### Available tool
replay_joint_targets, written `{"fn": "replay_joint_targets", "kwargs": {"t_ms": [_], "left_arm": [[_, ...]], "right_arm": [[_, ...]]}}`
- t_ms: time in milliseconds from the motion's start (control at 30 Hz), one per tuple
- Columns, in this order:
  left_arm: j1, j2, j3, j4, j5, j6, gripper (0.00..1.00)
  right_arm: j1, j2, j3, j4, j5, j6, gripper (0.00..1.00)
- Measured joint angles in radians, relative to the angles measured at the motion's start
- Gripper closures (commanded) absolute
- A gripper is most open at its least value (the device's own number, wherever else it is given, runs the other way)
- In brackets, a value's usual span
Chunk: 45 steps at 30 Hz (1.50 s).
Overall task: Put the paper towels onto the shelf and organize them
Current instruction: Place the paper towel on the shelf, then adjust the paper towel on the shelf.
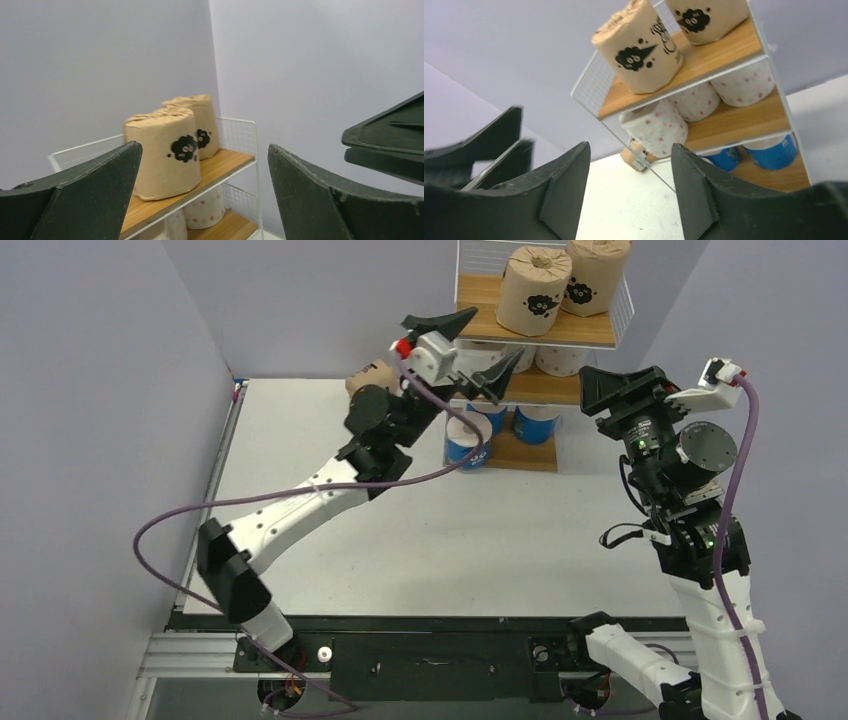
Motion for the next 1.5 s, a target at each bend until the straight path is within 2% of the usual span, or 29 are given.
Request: {"fn": "replay_joint_targets", "kwargs": {"t_ms": [167,300,433,567,867,1067,1133,1500], "left_arm": [[0.007,-0.284,-0.276,0.080,-0.108,-0.016,0.03],[0.017,-0.474,-0.499,0.121,-0.224,-0.064,0.03],[0.032,-0.573,-0.652,0.116,-0.327,-0.116,0.03],[0.048,-0.656,-0.799,0.069,-0.425,-0.180,0.02],[0.053,-0.881,-1.037,-0.084,-0.556,-0.333,0.02],[0.053,-1.042,-1.152,-0.166,-0.600,-0.380,0.02],[0.053,-1.082,-1.177,-0.200,-0.607,-0.397,0.02],[0.053,-1.254,-1.257,-0.380,-0.626,-0.480,0.02]], "right_arm": [[0.094,0.097,0.093,0.040,0.056,-0.077,0.64],[0.124,0.163,0.048,0.152,0.062,-0.107,0.69],[0.126,0.249,0.031,0.199,0.061,-0.118,0.79],[0.124,0.325,0.066,0.205,0.063,-0.127,0.83],[0.039,0.400,0.136,0.219,0.083,-0.116,0.70],[0.020,0.469,0.198,0.217,0.070,-0.111,0.47],[0.020,0.489,0.213,0.212,0.069,-0.111,0.44],[0.020,0.599,0.342,0.158,0.080,-0.138,0.43]]}}
